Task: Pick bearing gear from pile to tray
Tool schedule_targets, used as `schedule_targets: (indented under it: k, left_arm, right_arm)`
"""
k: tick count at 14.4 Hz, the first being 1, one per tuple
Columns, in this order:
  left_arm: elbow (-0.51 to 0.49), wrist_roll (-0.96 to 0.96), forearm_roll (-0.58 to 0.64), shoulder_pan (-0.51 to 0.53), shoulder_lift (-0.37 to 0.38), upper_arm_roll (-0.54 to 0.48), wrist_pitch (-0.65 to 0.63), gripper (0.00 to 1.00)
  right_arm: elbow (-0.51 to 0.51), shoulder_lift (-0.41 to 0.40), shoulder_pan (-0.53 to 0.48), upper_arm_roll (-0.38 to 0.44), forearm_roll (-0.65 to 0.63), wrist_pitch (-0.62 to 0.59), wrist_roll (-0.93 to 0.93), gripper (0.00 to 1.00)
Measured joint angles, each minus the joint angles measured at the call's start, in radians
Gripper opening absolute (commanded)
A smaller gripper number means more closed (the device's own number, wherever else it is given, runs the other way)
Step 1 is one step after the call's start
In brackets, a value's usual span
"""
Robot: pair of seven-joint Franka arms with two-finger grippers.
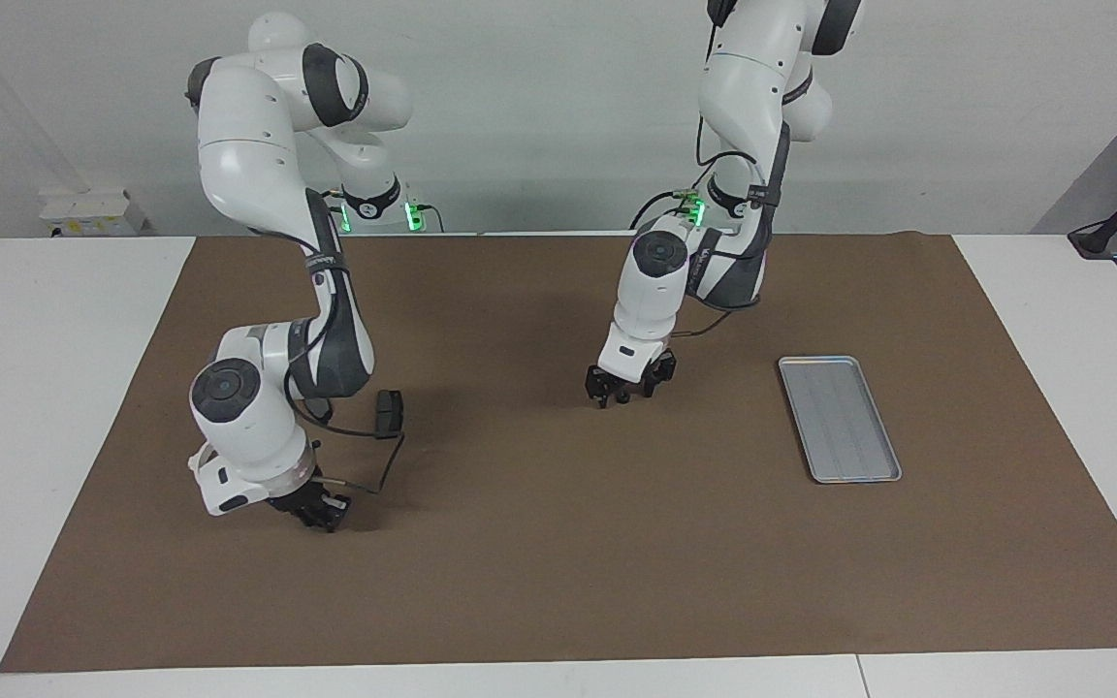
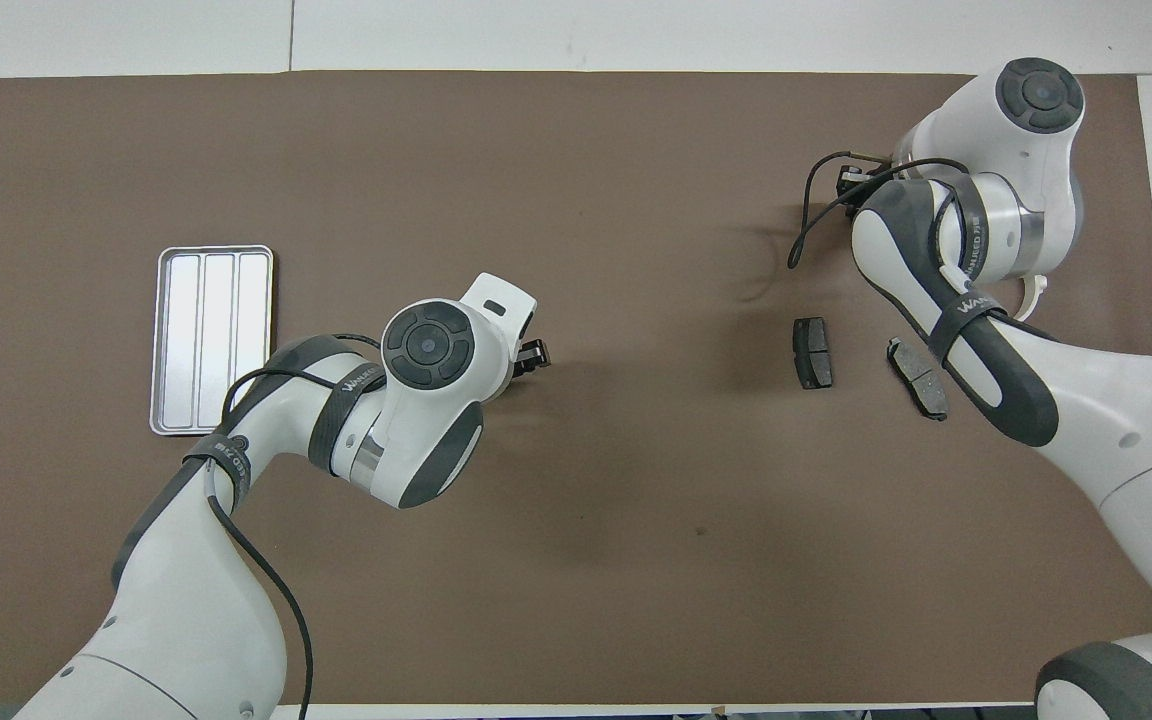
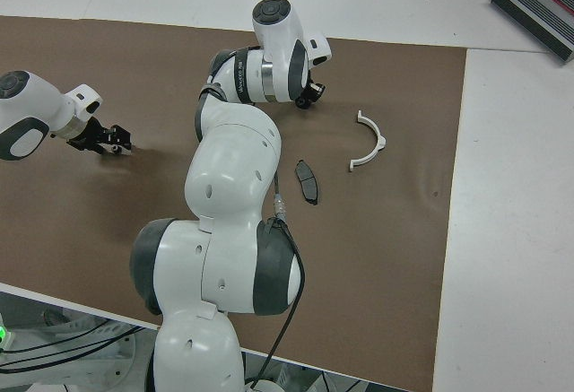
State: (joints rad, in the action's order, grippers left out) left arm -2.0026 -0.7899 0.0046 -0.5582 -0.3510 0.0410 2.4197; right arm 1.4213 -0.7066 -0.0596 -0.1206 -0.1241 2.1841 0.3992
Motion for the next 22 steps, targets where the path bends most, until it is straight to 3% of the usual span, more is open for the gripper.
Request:
schedule_targets:
  k: [1,4,6,10,13,18,22]
  left_arm:
    - [0.000,-0.001,0.000,-0.003,0.001,0.000,0.000,0.73]
    - [0.000,-0.001,0.000,-0.009,0.003,0.000,0.000,0.31]
    - [0.000,-0.001,0.000,-0.009,0.011,-0.003,-0.001,0.03]
    - [0.001,0.000,0.000,-0.009,0.013,-0.006,0.000,0.00]
    - [0.021,0.062,0.000,0.019,0.023,-0.024,-0.023,0.00]
    - [0.122,0.498,0.007,0.324,0.171,-0.050,-0.358,0.00]
    - [0.120,0.859,0.004,0.604,0.224,-0.056,-0.412,0.00]
  right_arm:
    - [-0.007,0.000,0.000,0.000,0.000,-0.028,0.000,0.00]
    - [-0.073,0.015,0.001,-0.002,-0.002,-0.200,-0.029,0.00]
    - [-0.113,0.073,0.006,-0.013,-0.002,-0.329,-0.039,0.00]
    - [-0.129,0.222,0.068,-0.026,-0.001,-0.525,-0.036,0.00]
    - [-0.132,0.291,0.119,-0.035,0.039,-0.607,0.100,0.00]
    - [-0.133,0.311,0.248,-0.052,0.102,-0.636,0.552,0.00]
    - [-0.128,0.290,0.420,-0.057,0.113,-0.504,0.877,0.00]
